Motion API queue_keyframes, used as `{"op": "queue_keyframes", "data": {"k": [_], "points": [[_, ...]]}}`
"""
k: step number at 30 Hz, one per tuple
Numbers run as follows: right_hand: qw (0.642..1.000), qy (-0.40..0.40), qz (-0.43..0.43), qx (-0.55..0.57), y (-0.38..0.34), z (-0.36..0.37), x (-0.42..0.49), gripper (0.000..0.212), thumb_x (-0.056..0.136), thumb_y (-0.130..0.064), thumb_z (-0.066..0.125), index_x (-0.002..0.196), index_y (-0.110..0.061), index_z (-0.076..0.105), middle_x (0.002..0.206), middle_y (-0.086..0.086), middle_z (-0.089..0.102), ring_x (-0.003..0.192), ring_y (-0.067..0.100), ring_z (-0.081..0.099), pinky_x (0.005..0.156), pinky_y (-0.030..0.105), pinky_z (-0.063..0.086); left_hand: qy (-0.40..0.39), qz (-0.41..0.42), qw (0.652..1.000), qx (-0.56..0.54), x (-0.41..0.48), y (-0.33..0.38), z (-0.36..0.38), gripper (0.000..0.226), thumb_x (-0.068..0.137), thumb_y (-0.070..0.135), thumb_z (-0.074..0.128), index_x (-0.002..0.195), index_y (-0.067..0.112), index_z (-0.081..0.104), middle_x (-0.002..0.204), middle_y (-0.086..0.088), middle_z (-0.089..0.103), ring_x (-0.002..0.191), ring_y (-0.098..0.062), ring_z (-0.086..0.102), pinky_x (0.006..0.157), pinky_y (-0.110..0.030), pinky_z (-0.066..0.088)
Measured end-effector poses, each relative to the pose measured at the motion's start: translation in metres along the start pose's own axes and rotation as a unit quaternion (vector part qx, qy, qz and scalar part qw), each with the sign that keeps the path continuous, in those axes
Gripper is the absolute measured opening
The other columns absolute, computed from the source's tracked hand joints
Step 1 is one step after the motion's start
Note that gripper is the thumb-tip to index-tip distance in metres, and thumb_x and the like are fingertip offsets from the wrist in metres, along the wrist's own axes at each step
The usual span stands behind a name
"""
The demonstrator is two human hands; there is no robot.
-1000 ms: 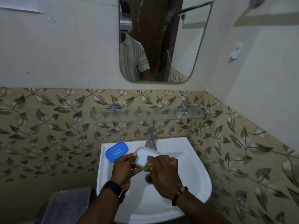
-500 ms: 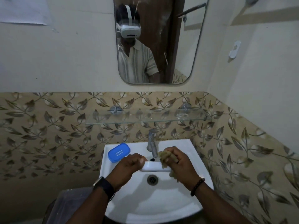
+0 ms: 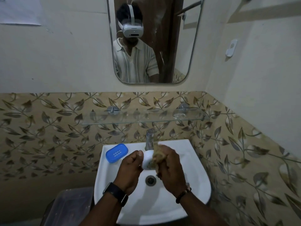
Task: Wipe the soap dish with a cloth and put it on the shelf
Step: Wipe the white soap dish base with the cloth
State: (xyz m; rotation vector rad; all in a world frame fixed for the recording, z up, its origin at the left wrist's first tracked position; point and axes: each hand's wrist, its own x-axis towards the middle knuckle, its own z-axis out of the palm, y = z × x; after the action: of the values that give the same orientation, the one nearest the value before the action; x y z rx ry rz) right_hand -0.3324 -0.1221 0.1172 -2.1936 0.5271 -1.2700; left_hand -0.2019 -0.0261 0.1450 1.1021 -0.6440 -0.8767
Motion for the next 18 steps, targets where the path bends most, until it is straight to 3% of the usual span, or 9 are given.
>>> {"op": "queue_keyframes", "data": {"k": [2, 5, 9, 10, 11, 13, 15, 17, 18], "points": [[0.984, 0.067, 0.138, 0.095, -0.001, -0.003, 0.007, 0.017, 0.102, -0.034, 0.044, 0.112, -0.041, 0.056, 0.110, -0.016, 0.065, 0.103, 0.010, 0.063, 0.087, 0.037, 0.052, 0.022, -0.012, 0.998, -0.061, 0.001, -0.003, 0.002, 0.033, 0.097, 0.025, 0.047, 0.102, 0.000, 0.068, 0.099, -0.011, 0.076, 0.092, -0.021, 0.071, 0.081, -0.032, 0.061], [0.904, 0.132, 0.278, 0.297, -0.014, -0.005, 0.020, 0.016, 0.106, -0.026, 0.045, 0.107, -0.022, 0.060, 0.104, 0.007, 0.066, 0.090, 0.016, 0.067, 0.071, 0.035, 0.059, 0.057, -0.007, 0.990, -0.131, -0.003, -0.002, 0.007, 0.032, 0.097, 0.026, 0.046, 0.100, 0.008, 0.073, 0.101, -0.007, 0.077, 0.097, -0.020, 0.072, 0.083, -0.032, 0.062], [0.640, 0.117, 0.454, 0.608, -0.038, 0.007, 0.029, 0.051, 0.097, -0.053, 0.047, 0.121, -0.014, 0.069, 0.121, 0.023, 0.068, 0.111, 0.037, 0.064, 0.081, 0.048, 0.060, 0.085, 0.028, 0.977, -0.193, -0.009, -0.001, 0.025, 0.041, 0.100, 0.024, 0.043, 0.081, 0.020, 0.080, 0.093, -0.002, 0.079, 0.089, -0.017, 0.075, 0.081, -0.033, 0.061], [0.605, 0.115, 0.463, 0.638, -0.039, 0.013, 0.029, 0.056, 0.090, -0.057, 0.050, 0.123, -0.016, 0.070, 0.121, 0.023, 0.069, 0.111, 0.039, 0.064, 0.079, 0.049, 0.060, 0.084, 0.036, 0.980, -0.178, -0.009, -0.003, 0.028, 0.038, 0.098, 0.026, 0.045, 0.081, 0.019, 0.078, 0.090, -0.003, 0.078, 0.084, -0.018, 0.075, 0.075, -0.033, 0.062], [0.597, 0.130, 0.457, 0.646, -0.039, 0.017, 0.027, 0.058, 0.086, -0.056, 0.053, 0.128, -0.018, 0.067, 0.123, 0.021, 0.069, 0.111, 0.039, 0.065, 0.078, 0.049, 0.061, 0.081, 0.045, 0.984, -0.151, -0.010, -0.005, 0.031, 0.032, 0.095, 0.030, 0.049, 0.083, 0.013, 0.073, 0.087, -0.006, 0.076, 0.080, -0.022, 0.072, 0.069, -0.033, 0.062], [0.631, 0.167, 0.451, 0.609, -0.034, 0.018, 0.030, 0.060, 0.087, -0.054, 0.054, 0.137, -0.020, 0.060, 0.131, 0.019, 0.065, 0.117, 0.038, 0.063, 0.087, 0.051, 0.058, 0.064, 0.065, 0.994, -0.054, -0.011, -0.012, 0.029, 0.041, 0.095, 0.041, 0.056, 0.086, 0.002, 0.063, 0.083, -0.014, 0.068, 0.074, -0.025, 0.059, 0.060, -0.033, 0.053], [0.655, 0.142, 0.458, 0.585, -0.027, 0.011, 0.036, 0.069, 0.085, -0.065, 0.057, 0.133, -0.015, 0.063, 0.130, 0.019, 0.064, 0.117, 0.038, 0.061, 0.091, 0.053, 0.054, 0.030, 0.090, 0.995, 0.036, -0.009, -0.022, 0.020, 0.052, 0.095, 0.047, 0.056, 0.089, -0.004, 0.061, 0.084, -0.015, 0.067, 0.076, -0.025, 0.055, 0.068, -0.039, 0.050], [0.731, 0.111, 0.430, 0.518, -0.022, -0.003, 0.042, 0.083, 0.070, -0.067, 0.075, 0.127, -0.008, 0.063, 0.126, 0.022, 0.066, 0.114, 0.040, 0.064, 0.092, 0.056, 0.053, 0.015, 0.097, 0.994, 0.045, -0.006, -0.021, 0.009, 0.043, 0.098, 0.040, 0.056, 0.097, -0.001, 0.070, 0.099, -0.014, 0.075, 0.091, -0.029, 0.067, 0.083, -0.042, 0.056], [0.786, 0.097, 0.397, 0.463, -0.016, -0.009, 0.044, 0.076, 0.070, -0.057, 0.080, 0.124, -0.007, 0.063, 0.123, 0.023, 0.067, 0.113, 0.042, 0.065, 0.094, 0.060, 0.053, 0.007, 0.088, 0.996, 0.030, -0.003, -0.016, 0.005, 0.036, 0.098, 0.036, 0.056, 0.099, 0.004, 0.075, 0.104, -0.015, 0.076, 0.098, -0.030, 0.070, 0.087, -0.043, 0.057]]}}
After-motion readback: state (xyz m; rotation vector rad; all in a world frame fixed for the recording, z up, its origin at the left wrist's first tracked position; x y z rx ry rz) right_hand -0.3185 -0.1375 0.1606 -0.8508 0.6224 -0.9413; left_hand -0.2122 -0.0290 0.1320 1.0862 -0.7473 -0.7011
